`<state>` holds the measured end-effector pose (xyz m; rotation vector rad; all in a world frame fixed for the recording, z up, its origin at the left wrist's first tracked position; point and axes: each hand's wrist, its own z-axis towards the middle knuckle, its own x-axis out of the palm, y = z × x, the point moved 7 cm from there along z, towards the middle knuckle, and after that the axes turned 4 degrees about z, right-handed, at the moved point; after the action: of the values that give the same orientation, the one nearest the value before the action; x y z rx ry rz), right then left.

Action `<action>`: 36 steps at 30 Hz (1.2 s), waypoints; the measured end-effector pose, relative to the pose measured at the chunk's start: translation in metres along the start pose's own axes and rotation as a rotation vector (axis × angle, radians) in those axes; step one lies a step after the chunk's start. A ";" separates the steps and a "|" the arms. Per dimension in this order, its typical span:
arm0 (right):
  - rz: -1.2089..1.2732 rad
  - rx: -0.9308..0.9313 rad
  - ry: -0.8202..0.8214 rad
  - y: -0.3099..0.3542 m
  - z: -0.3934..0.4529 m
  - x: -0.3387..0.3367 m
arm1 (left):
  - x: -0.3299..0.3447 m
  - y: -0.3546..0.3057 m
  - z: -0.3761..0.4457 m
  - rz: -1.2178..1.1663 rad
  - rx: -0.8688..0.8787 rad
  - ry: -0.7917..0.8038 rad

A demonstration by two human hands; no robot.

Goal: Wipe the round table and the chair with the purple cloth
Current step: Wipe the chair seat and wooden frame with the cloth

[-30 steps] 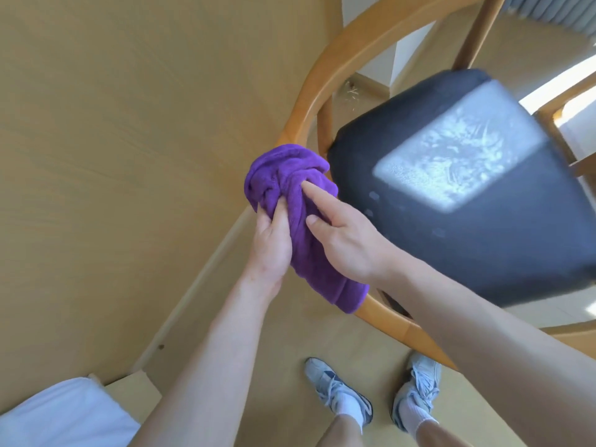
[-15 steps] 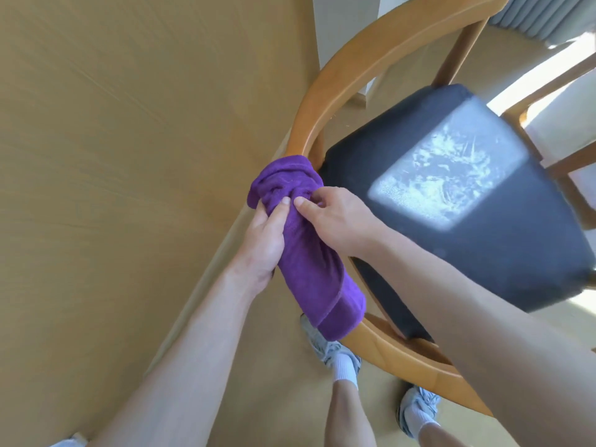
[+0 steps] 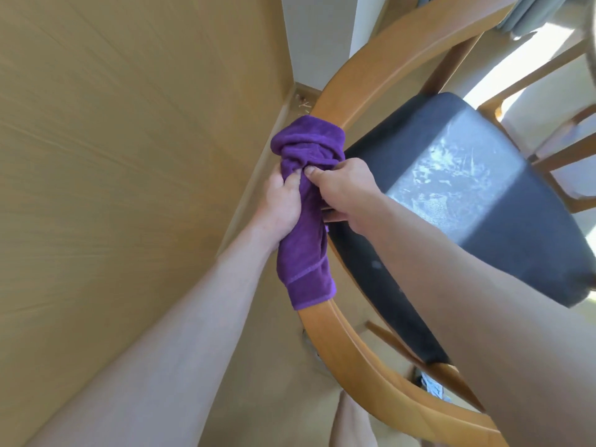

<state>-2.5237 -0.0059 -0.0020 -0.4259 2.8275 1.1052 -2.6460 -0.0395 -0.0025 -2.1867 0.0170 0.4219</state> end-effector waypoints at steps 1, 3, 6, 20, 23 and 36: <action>-0.010 -0.008 -0.003 0.000 0.001 -0.001 | 0.000 0.000 0.001 0.011 0.005 -0.003; -0.014 -0.012 0.004 -0.001 0.001 -0.001 | -0.002 0.001 0.000 0.028 0.000 -0.020; -0.026 0.000 0.024 -0.001 -0.005 -0.002 | -0.003 0.001 -0.007 0.038 -0.046 -0.014; -0.364 -0.109 0.316 -0.054 -0.123 -0.019 | 0.007 0.053 -0.177 -0.204 -0.162 -0.324; -0.410 -0.196 0.376 -0.073 -0.148 -0.030 | 0.024 0.065 -0.215 -0.264 -0.143 -0.382; -0.474 -0.441 0.386 -0.132 -0.189 -0.062 | 0.065 0.088 -0.267 -0.369 -0.116 -0.309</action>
<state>-2.4213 -0.2125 0.0617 -1.3916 2.5075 1.6559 -2.5204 -0.2920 0.0570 -2.1523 -0.5834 0.5519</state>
